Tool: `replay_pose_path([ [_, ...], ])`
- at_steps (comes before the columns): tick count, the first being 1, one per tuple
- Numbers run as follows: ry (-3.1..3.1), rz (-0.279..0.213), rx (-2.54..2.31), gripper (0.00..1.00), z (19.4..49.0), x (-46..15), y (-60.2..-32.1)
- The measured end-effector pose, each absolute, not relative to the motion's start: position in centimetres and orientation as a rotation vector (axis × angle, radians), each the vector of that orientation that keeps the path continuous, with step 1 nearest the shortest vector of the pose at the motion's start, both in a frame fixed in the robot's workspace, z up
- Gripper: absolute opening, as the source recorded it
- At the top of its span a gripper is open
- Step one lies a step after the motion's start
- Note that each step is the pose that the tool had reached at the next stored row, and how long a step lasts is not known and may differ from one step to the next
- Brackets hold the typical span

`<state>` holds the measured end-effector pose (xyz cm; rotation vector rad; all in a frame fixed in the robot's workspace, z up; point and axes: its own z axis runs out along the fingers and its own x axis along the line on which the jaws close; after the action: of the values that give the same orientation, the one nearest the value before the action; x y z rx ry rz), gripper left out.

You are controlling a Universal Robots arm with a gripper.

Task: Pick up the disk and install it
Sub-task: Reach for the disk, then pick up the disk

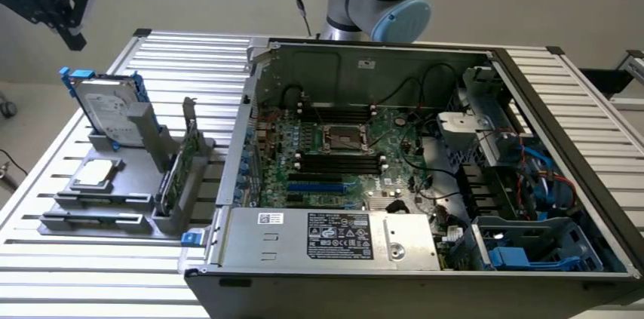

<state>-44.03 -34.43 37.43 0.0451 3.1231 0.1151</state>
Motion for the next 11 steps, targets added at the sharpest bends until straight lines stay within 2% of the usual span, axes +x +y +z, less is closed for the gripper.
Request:
replay_pose_path([
  [11, 3.134, 0.116, 0.024, 0.11, 37.42, -44.04, -34.32],
])
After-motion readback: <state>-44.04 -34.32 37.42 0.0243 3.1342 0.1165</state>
